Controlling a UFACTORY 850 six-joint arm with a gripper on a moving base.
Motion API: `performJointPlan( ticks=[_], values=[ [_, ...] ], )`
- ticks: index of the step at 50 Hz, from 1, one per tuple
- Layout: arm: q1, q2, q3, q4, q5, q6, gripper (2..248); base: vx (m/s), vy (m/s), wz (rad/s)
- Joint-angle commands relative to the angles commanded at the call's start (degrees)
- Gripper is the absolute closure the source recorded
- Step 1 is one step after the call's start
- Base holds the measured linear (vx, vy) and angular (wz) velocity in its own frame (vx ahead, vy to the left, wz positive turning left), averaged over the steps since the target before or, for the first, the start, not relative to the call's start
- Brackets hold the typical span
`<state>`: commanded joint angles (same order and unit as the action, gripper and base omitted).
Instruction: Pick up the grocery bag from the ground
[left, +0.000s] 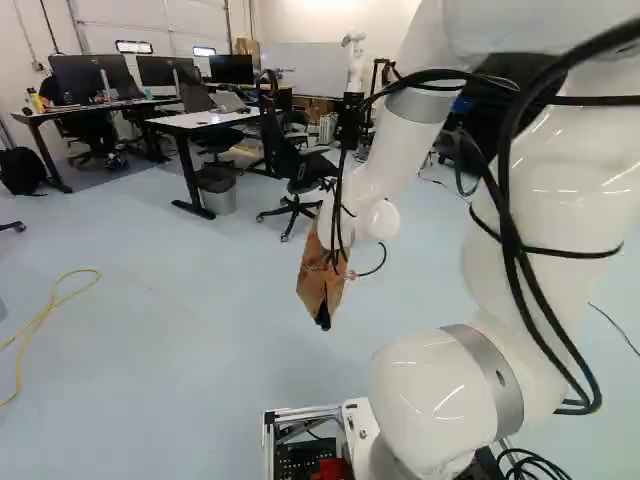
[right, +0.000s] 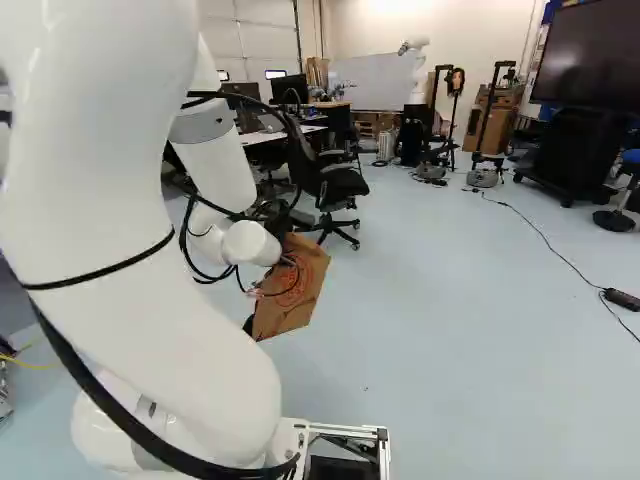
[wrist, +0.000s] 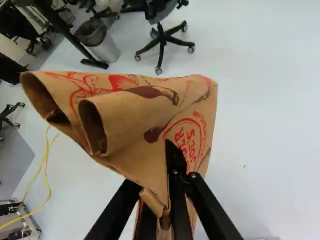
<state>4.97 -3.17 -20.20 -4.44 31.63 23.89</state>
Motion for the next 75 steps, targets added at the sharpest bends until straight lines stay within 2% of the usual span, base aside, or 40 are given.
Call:
performJointPlan(
  ticks=[21, 37, 56, 75],
  values=[
    [-2.1, 8.3, 6.5, 1.9, 7.9, -10.3, 225, 0.0, 0.0, 0.0],
    [-3.4, 13.0, 10.3, 3.0, 12.4, -16.1, 225, 0.0, 0.0, 0.0],
    [-4.4, 16.8, 13.3, 3.9, 16.1, -21.0, 225, 0.0, 0.0, 0.0],
    [-4.9, 18.9, 15.0, 4.4, 18.1, -23.5, 225, 0.0, 0.0, 0.0]
  ],
)
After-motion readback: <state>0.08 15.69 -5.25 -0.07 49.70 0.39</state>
